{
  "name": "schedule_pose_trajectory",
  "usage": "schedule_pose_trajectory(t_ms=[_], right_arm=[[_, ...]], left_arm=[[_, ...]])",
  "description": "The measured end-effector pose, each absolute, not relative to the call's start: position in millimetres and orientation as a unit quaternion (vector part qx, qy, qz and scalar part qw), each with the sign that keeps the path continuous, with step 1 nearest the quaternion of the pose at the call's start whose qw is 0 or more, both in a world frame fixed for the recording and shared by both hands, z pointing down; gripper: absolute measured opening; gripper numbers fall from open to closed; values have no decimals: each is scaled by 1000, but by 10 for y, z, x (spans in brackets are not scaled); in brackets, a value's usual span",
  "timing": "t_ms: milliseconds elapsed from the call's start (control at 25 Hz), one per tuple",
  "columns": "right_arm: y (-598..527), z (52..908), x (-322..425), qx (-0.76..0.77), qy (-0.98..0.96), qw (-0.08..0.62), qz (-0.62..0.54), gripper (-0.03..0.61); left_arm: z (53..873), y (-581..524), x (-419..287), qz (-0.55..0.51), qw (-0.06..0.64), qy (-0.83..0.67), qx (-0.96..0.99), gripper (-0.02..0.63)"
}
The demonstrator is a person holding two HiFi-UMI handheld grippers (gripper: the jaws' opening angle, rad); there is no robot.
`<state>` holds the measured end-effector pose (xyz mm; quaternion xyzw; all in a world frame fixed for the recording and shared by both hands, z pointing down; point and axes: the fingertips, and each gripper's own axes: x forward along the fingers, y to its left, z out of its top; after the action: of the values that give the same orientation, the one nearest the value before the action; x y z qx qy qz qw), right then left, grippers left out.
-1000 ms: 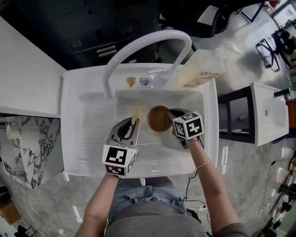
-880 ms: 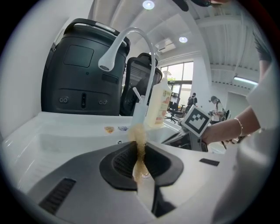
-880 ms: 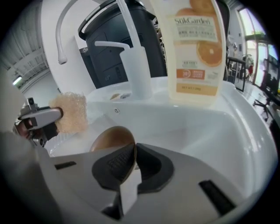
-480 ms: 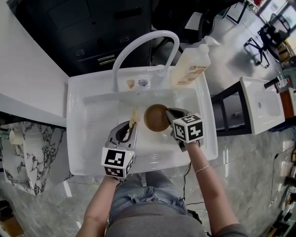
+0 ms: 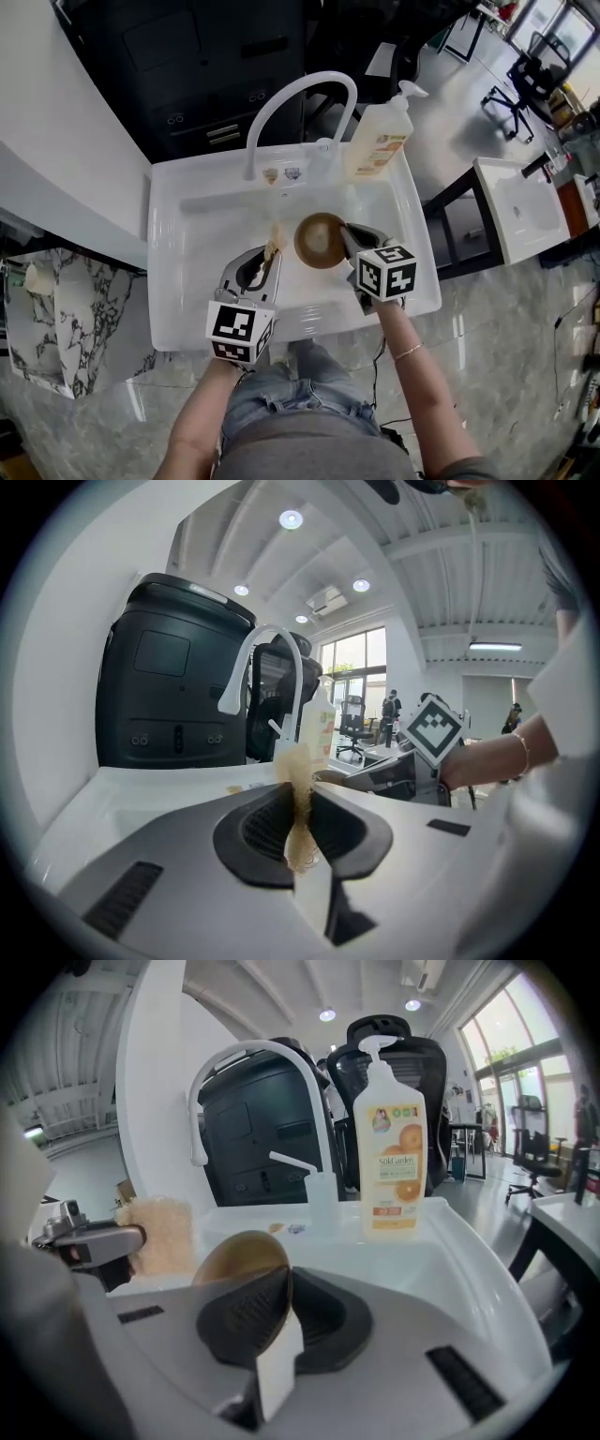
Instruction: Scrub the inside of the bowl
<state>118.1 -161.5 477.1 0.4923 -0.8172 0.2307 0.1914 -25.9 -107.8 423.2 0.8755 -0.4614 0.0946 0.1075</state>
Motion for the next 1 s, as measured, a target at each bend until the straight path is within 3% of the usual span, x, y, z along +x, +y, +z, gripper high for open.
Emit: schedule_pose_trajectory(t_ms=[520,1000], right_arm=[[-1351,4446,1021,532,-813,142,190,25],[-1281,4270,871,558,-805,156,128,25]], left_arm=[[3714,-825,-48,59,52,-406,910,44],[3987,-904,217,182,-21,-378,907,44]])
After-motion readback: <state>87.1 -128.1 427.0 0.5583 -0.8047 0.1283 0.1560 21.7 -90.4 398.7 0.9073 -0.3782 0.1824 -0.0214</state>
